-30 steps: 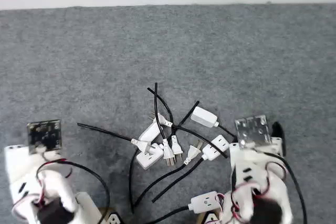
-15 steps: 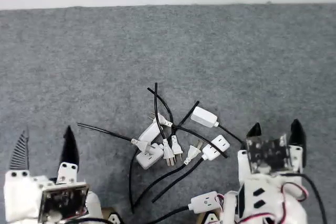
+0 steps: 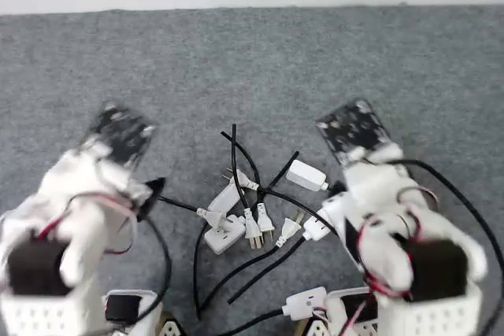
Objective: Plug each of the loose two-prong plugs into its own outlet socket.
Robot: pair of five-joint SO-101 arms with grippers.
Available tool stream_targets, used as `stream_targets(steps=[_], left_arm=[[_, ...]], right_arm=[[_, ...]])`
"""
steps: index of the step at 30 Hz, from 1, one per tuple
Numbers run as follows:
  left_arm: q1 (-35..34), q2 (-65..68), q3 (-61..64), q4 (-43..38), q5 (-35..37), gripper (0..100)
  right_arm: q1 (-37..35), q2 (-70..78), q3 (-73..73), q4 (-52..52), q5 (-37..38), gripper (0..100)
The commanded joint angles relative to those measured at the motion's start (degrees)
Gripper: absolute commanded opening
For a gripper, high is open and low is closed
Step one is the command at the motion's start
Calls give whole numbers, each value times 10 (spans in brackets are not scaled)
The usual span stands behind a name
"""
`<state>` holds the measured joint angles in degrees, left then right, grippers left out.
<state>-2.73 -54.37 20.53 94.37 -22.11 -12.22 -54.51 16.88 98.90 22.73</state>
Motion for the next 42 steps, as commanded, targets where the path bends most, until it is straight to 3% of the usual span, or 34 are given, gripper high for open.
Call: stream_targets(steps=[1,6,10,21,31,42], left_arm=[[62,57,15,-11,-45,284],[96,59,105,-81,-81,284],[113,61,196,-180,-98,284],[202,62,350,-323,-105,304],[202,59,486,-486,-67,304],[178,63,518,-533,-65,304]], right_arm=[[-23,34,-17,8,4,262],[-60,65,60,-3,55,262],[-44,76,138,-73,90,262],[-43,103,259,-179,94,262],[-43,180,332,-302,92,262],[-44,263,343,-330,78,262]])
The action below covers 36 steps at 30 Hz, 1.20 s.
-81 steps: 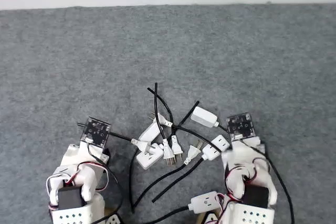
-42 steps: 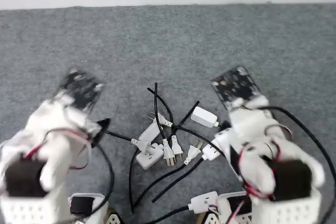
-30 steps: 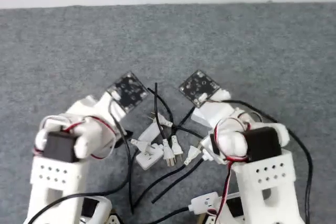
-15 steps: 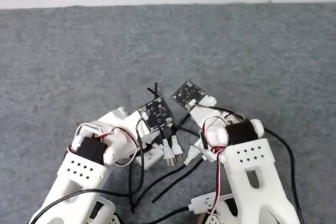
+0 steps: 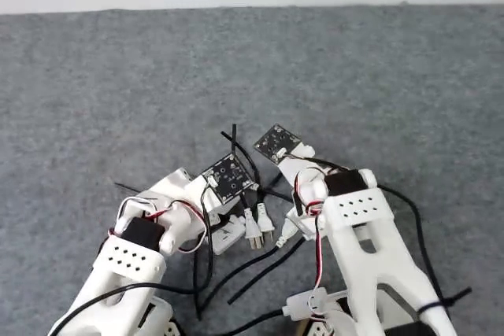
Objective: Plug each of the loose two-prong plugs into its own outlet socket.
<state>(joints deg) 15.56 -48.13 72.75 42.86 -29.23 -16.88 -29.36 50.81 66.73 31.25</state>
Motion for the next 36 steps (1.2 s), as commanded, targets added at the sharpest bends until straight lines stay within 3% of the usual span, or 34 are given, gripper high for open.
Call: stream_targets(steps=[1,6,13,31,36], left_arm=[[-4,1,-3,-18,6,304],[-4,1,-2,-18,5,304],[-4,1,-1,-18,5,304],[-6,-3,-1,-17,9,304],[-8,-1,-1,-30,22,304]], right_arm=[[3,21,8,-7,-10,262],[-18,35,40,15,-25,262],[-19,40,40,-4,-129,262],[-24,34,26,-10,-137,262],[-57,34,-23,44,-182,261]])
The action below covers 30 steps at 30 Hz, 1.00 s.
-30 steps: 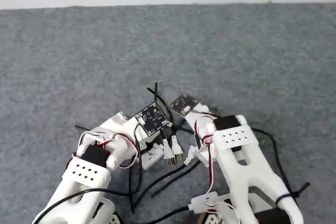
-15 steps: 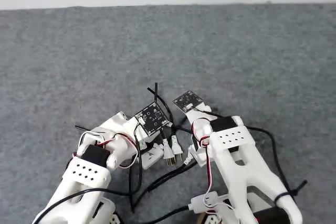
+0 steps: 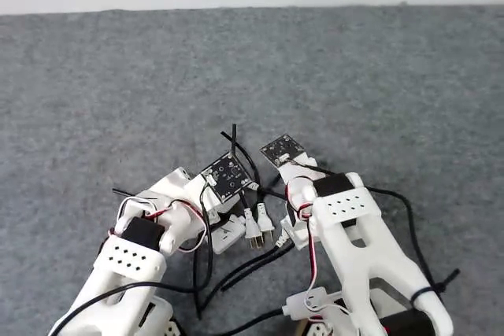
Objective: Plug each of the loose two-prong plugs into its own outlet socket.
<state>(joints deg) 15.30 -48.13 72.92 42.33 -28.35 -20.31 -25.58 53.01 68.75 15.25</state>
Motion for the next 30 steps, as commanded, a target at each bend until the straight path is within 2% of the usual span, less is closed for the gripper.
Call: stream_targets(steps=[1,6,11,17,19,30], left_arm=[[-6,0,-3,-28,18,304],[-8,-3,-3,-28,24,304],[-51,-4,-6,-47,40,304],[-69,-4,-7,-62,75,304],[-69,-4,-6,-68,75,304],[-66,0,-4,-73,73,304]], right_arm=[[-32,-4,-51,28,-25,262],[-91,-4,-67,27,-58,262],[-133,3,-64,-1,-113,262],[-140,2,-57,-22,-290,260],[-140,3,-52,-23,-329,259],[-140,3,33,-43,-332,260]])
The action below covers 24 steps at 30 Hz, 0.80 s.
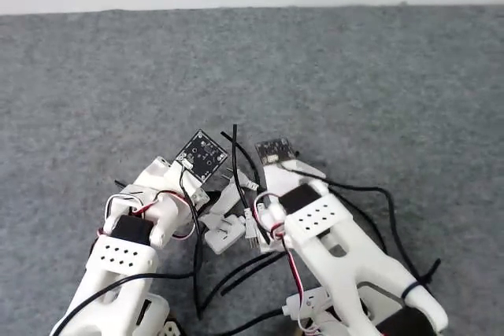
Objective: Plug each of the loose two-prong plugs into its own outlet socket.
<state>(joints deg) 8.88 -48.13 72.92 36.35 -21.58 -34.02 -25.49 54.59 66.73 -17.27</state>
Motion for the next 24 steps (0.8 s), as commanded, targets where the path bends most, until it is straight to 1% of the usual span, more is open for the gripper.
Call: stream_targets(steps=[1,7,9,22,24], left_arm=[[-2,0,-4,-13,5,304],[0,1,-3,-13,5,304],[0,1,-3,-13,5,304],[0,1,-3,-13,5,304],[0,1,-3,-13,5,304]], right_arm=[[-3,2,31,-38,-7,260],[-4,2,108,-177,-9,259],[-6,1,120,-209,-10,259],[-4,1,120,-215,-11,255],[-4,1,120,-215,-11,209]])
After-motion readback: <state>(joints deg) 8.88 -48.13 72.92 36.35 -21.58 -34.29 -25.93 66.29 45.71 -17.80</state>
